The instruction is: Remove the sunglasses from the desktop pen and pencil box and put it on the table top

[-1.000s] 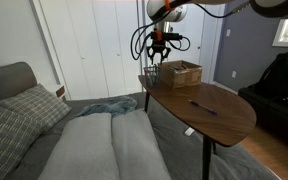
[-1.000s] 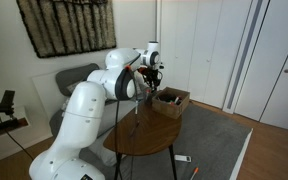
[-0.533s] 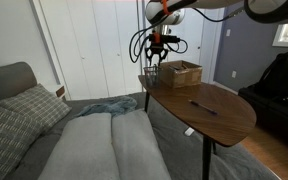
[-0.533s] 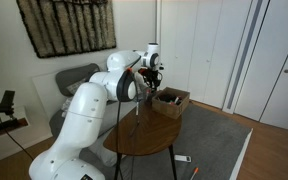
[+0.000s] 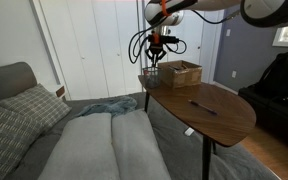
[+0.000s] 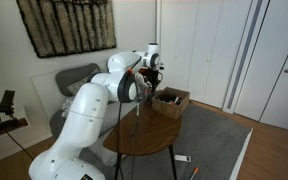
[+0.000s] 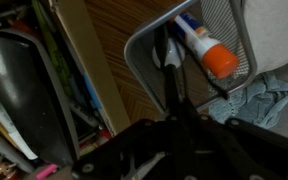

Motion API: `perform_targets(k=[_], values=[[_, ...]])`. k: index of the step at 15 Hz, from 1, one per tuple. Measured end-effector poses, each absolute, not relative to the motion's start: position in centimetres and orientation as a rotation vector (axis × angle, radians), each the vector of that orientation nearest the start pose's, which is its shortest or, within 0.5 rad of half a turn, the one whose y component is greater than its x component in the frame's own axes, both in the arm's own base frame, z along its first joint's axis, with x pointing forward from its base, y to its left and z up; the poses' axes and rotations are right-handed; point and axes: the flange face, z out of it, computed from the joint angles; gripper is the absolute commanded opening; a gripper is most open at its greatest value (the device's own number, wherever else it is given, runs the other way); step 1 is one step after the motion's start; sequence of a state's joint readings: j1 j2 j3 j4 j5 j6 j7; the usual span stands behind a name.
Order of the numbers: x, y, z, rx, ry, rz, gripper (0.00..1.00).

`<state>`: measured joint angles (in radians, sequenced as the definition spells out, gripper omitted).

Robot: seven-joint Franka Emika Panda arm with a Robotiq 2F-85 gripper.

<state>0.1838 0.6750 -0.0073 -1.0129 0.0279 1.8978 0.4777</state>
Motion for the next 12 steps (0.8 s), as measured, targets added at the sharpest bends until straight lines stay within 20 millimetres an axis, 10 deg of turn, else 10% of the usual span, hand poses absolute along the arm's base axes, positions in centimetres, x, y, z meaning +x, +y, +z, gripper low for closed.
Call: perform_targets(k=[6,12], values=[[74.6,13.9,48.5,-3.010,0.457,-0.286,0.03],[71.4,15.5,54.9,-3.099,0.399,-0.356,0.03]])
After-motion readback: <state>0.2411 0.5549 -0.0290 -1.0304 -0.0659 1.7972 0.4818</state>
